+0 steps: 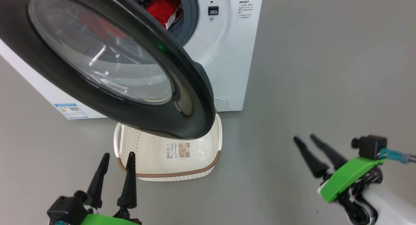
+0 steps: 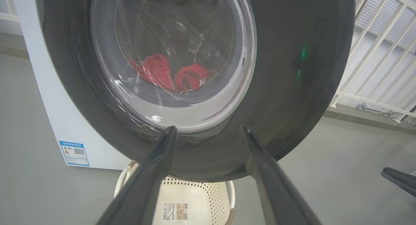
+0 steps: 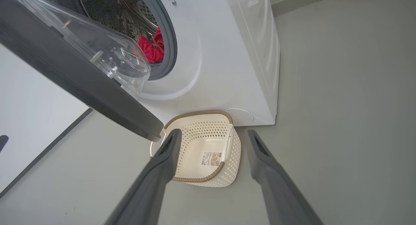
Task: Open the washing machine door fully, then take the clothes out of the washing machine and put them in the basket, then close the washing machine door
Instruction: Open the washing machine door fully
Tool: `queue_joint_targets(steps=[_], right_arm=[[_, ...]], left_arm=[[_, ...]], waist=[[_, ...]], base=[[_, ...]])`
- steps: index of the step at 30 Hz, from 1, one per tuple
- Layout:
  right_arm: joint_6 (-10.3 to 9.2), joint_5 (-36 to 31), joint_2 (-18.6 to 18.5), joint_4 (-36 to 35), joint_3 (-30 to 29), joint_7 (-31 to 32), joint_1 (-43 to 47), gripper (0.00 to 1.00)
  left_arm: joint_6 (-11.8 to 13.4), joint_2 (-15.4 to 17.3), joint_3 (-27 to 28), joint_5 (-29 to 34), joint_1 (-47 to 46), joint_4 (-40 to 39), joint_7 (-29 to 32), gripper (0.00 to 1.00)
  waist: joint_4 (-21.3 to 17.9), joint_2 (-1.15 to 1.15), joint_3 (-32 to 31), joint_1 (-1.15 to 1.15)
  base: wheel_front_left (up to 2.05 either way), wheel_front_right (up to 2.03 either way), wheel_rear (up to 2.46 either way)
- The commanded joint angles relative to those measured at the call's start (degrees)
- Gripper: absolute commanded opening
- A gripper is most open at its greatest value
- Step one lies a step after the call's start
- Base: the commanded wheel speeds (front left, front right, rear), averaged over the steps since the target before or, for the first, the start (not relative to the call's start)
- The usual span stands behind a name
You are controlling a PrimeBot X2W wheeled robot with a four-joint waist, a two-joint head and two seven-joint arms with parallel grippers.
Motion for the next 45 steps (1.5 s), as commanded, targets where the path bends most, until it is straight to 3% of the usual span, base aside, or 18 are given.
queue_joint_targets(steps=[1,11,24,31,45], right_arm=[[0.44,-2.49,-0.26,-1.34,-2.47,-0.78,-0.34,1.00],[0.44,-23.33,5.19,-5.28,-17.44,-0.81,5.30,1.00],[0.44,-40.71,12.56,-10.40,-33.99,-0.82,11.76,1.00],[0.44,-44.85,14.45,-11.22,-36.54,-0.82,14.87,1.00],[0.44,-46.52,15.43,-11.39,-37.38,-0.82,16.35,1.00]], left_arm=[[-0.25,0.65,2.25,0.63,-0.04,-1.24,-0.51,1.00],[-0.37,0.65,2.34,0.81,-0.10,-1.21,-0.51,1.00],[-0.50,0.65,2.22,0.77,0.42,-1.01,-0.51,1.00],[-0.54,0.65,1.94,0.85,0.83,-1.00,-0.51,1.00],[-0.48,0.65,2.02,0.80,0.93,-1.22,-0.51,1.00]], waist=[[-0.19,0.00,0.04,0.00],[-0.47,0.00,-0.05,0.00],[-0.25,0.00,-1.12,0.00],[-0.06,0.00,-1.62,0.00],[0.12,0.00,-1.41,0.00]], base=[[0.00,0.00,0.00],[0.00,0.00,0.00],[0.00,0.00,0.00],[0.00,0.00,0.00],[0.00,0.00,0.00]])
